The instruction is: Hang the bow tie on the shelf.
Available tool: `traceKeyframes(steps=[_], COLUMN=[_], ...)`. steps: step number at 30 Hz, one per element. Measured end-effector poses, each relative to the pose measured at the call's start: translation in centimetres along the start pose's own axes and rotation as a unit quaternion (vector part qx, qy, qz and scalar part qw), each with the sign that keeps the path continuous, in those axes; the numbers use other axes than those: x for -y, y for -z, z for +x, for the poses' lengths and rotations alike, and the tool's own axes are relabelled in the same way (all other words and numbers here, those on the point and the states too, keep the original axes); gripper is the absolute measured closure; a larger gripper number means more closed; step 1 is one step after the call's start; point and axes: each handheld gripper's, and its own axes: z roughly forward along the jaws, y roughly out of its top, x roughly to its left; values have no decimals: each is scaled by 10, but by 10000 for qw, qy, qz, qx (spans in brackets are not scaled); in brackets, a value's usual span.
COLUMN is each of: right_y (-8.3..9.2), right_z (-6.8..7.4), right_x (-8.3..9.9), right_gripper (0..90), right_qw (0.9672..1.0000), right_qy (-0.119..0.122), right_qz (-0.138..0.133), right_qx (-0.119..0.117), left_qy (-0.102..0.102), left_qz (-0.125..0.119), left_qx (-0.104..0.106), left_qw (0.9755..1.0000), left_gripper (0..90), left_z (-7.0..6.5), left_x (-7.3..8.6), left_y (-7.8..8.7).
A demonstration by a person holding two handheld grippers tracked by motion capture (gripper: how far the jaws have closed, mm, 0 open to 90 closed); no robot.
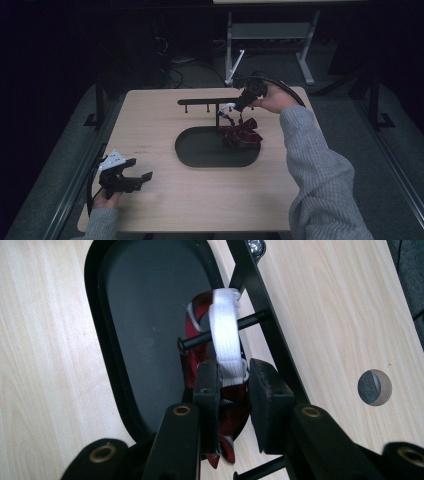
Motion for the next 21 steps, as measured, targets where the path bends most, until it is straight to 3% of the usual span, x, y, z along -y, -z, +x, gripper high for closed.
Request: traceKeyframes(steps=[15, 21], right_y=[5, 7], right_z=[5, 10], right_x=[11, 13], right_gripper=[682, 660], right_qw=[9997, 9998], right_qy=[-30, -34], right_qz=[-220, -177], right_qx=[-55, -75], left_qy=[-19, -13], left_qz=[45, 39], left_qx=[25, 14], left_qw=[10000, 10000], left_gripper=[130, 130], left_z=[-2, -2], left_x=[0, 0], left_y=[-1, -1])
